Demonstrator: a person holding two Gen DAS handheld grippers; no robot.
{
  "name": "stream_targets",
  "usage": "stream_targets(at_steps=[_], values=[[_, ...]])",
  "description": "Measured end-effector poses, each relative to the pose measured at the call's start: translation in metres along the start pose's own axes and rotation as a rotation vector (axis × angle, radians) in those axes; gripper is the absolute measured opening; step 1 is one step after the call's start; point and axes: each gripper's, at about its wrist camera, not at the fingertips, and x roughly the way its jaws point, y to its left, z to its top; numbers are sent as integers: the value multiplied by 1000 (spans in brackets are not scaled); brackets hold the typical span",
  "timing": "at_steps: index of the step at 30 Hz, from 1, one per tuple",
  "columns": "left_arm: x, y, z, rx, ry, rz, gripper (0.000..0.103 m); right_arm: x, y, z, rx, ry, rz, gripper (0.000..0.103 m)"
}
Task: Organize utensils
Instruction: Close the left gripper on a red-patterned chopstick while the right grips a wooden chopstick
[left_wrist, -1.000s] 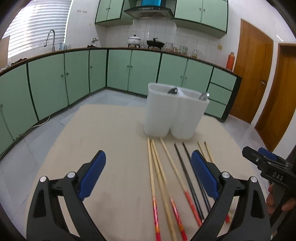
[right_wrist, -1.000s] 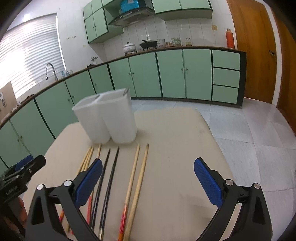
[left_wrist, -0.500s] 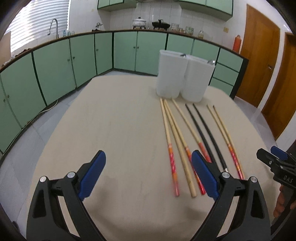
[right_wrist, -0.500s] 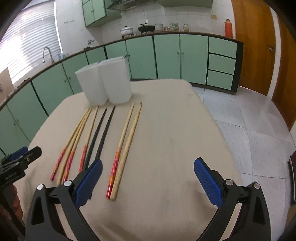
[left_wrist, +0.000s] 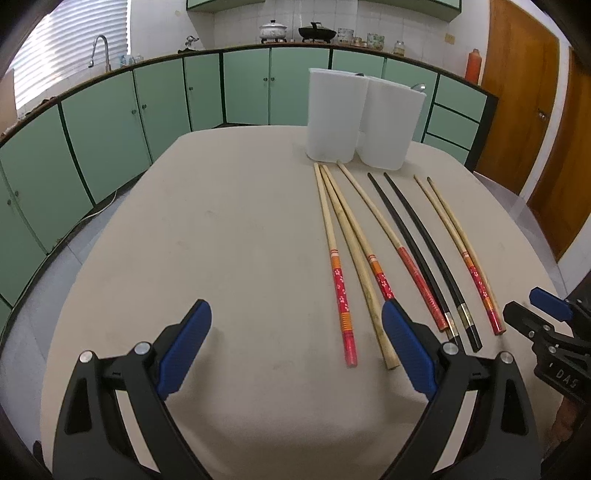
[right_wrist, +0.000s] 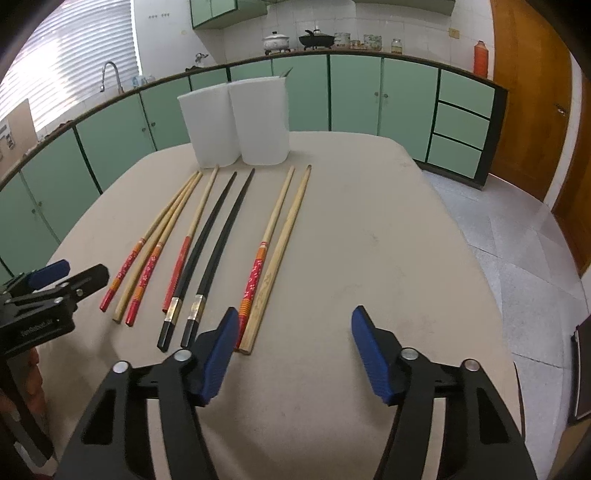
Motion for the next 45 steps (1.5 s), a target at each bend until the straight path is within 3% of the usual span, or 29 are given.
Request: stream_targets(at_steps=[4,10,24,32,39,45], values=[[6,-4,1,6,23,-4,82,5,4,-2,-7,10,10,52],[12,-2,2,-18,45,-5,80,7,8,-2,-11,8,27,44],[13,0,2,-23,56,4,78,1,4,-6,-26,16,46,39],[17,5,3,-48,77,16,76,4,-16,-4,10,14,-21,35],[15,2,3,-32,64,14,76,3,-13,-7,-1,13,18,36],[15,0,2,-27,68,14,76,4,-9,-9,-12,12,45,21]])
